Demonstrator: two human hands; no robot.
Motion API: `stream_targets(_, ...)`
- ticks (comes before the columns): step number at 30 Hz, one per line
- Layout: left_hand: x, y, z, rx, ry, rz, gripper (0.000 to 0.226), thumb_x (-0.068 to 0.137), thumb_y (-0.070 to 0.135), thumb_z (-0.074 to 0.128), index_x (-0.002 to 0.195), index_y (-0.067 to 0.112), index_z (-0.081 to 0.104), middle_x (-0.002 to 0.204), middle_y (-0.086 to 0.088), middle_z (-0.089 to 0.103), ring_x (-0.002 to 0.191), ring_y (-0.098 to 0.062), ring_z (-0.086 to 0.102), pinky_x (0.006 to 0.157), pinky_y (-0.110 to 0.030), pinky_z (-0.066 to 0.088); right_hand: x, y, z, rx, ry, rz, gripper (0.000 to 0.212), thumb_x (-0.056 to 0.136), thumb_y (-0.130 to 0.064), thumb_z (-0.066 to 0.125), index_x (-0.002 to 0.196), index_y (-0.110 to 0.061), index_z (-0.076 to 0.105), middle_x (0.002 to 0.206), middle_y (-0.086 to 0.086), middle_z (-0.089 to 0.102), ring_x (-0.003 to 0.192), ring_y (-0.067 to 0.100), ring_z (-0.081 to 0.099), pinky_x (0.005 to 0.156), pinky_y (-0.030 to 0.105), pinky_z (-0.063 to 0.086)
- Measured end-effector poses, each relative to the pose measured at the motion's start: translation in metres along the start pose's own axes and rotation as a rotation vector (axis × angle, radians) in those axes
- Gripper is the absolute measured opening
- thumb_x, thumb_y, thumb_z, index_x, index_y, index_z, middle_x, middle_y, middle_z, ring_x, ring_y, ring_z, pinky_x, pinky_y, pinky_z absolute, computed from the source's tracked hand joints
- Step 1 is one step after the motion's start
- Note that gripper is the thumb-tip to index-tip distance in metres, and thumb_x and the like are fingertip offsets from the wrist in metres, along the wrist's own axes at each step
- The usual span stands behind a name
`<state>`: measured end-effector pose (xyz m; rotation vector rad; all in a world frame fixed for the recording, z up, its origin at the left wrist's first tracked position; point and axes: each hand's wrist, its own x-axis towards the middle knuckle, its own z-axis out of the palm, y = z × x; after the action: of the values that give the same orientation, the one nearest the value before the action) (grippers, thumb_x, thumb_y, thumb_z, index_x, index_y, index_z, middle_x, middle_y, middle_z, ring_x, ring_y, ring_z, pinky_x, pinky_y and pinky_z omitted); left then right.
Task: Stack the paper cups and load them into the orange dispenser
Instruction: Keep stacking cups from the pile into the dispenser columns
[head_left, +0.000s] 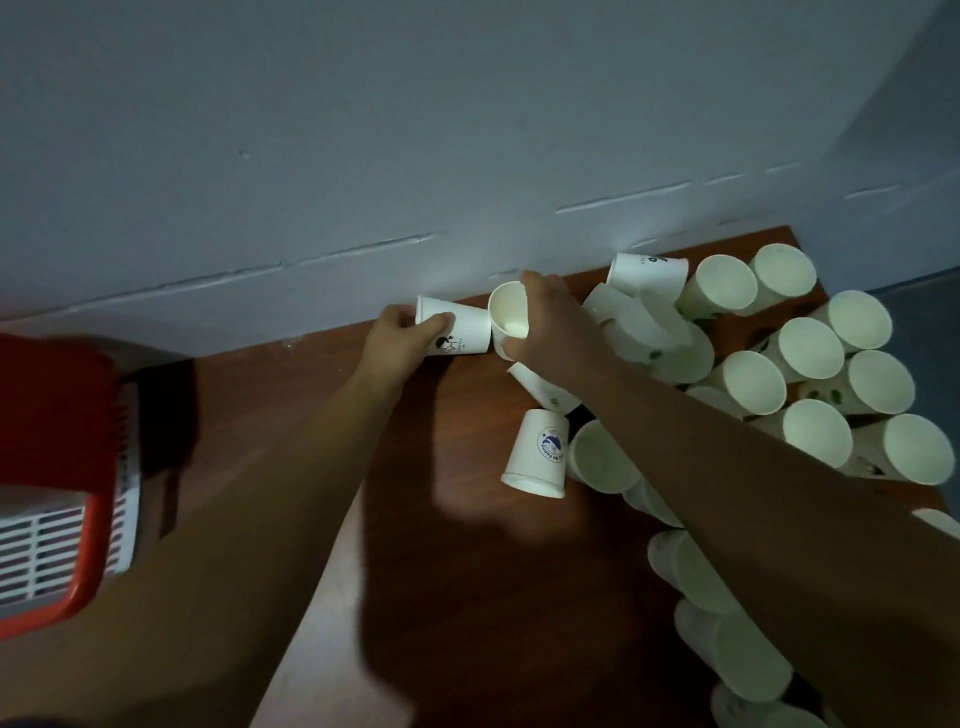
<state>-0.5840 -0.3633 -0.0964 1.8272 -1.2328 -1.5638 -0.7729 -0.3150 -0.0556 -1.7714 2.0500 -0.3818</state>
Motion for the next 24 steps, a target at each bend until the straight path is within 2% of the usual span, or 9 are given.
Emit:
stream_targets(4,-0.033,-0.004,-0.029,-0.162,0.019,0.058,0.05,0.078,0.034,0.078,0.119,0.013,0.06,0.114,-0.006,0.069,0.1,-0.021,0.07,0.086,-0.038,0.059,-0.019,-0.029,-0.009,0.088,0.015,-0.021,0.073,0.076,-0.028,0.077,0.138,-0.013,0.042,0.127,0.011,0.051,0.115,0.026,0.05,0.093,0.038,0.046)
stream_targets(6,-0.055,-0.007,-0.052,-0.228,-0.02,0.072,0.056,0.074,0.033,0.078,0.122,0.009,0.059,0.116,-0.011,0.069,0.102,-0.026,0.071,0.084,-0.041,0.06,-0.033,-0.049,-0.011,0.127,0.0,-0.033,0.077,0.076,-0.031,0.077,0.141,-0.013,0.039,0.131,0.009,0.049,0.118,0.023,0.048,0.096,0.034,0.044)
stream_targets(9,-0.09,-0.016,-0.093,-0.199,-0.004,0.124,0.062,0.07,0.036,0.074,0.124,0.011,0.06,0.117,-0.009,0.069,0.104,-0.024,0.07,0.085,-0.038,0.059,-0.058,-0.086,-0.008,0.183,-0.025,-0.039,0.078,0.075,-0.03,0.078,0.141,-0.014,0.04,0.135,0.008,0.048,0.12,0.021,0.047,0.096,0.027,0.039)
stream_targets(11,-0.115,-0.027,-0.121,-0.125,0.036,0.164,0.052,0.078,0.031,0.075,0.125,0.018,0.057,0.116,0.001,0.067,0.103,-0.014,0.067,0.085,-0.031,0.056,-0.075,-0.115,-0.002,0.218,-0.018,-0.056,0.077,0.074,-0.03,0.078,0.139,-0.015,0.043,0.133,0.007,0.048,0.118,0.02,0.048,0.097,0.031,0.043)
stream_targets(14,-0.15,-0.05,-0.161,-0.069,0.059,0.193,0.045,0.088,0.019,0.073,0.127,0.025,0.051,0.112,0.011,0.061,0.1,-0.004,0.061,0.077,-0.017,0.05,-0.105,-0.158,0.009,0.247,-0.037,-0.05,0.078,0.074,-0.03,0.078,0.141,-0.016,0.04,0.135,0.007,0.044,0.118,0.02,0.047,0.092,0.028,0.039)
stream_targets(16,-0.17,-0.066,-0.191,-0.061,0.05,0.183,0.047,0.088,0.015,0.072,0.127,0.026,0.047,0.113,0.009,0.059,0.103,-0.006,0.059,0.078,-0.019,0.049,-0.126,-0.187,0.018,0.248,-0.065,-0.032,0.078,0.075,-0.031,0.077,0.141,-0.018,0.038,0.136,0.007,0.041,0.117,0.02,0.047,0.089,0.027,0.037)
stream_targets(19,-0.203,-0.086,-0.238,-0.105,0.051,0.149,0.05,0.086,0.01,0.07,0.129,0.021,0.046,0.119,-0.002,0.059,0.099,-0.017,0.061,0.066,-0.017,0.049,-0.158,-0.228,0.036,0.265,-0.093,-0.023,0.078,0.076,-0.033,0.076,0.141,-0.02,0.036,0.134,0.006,0.038,0.115,0.021,0.048,0.086,0.027,0.038)
stream_targets(22,-0.232,-0.107,-0.293,-0.145,0.076,0.136,0.055,0.08,0.012,0.073,0.129,0.02,0.048,0.122,-0.008,0.06,0.106,-0.025,0.063,0.074,-0.032,0.056,-0.187,-0.269,0.058,0.242,-0.094,-0.028,0.08,0.075,-0.036,0.079,0.141,-0.024,0.035,0.134,0.003,0.038,0.112,0.015,0.046,0.081,0.024,0.039)
stream_targets(24,-0.251,-0.119,-0.331,-0.11,0.111,0.167,0.06,0.073,0.02,0.076,0.127,0.02,0.05,0.12,-0.007,0.062,0.108,-0.023,0.063,0.081,-0.031,0.056,-0.202,-0.297,0.072,0.228,-0.091,-0.039,0.08,0.075,-0.037,0.08,0.14,-0.026,0.035,0.134,0.001,0.039,0.11,0.011,0.045,0.079,0.022,0.04)
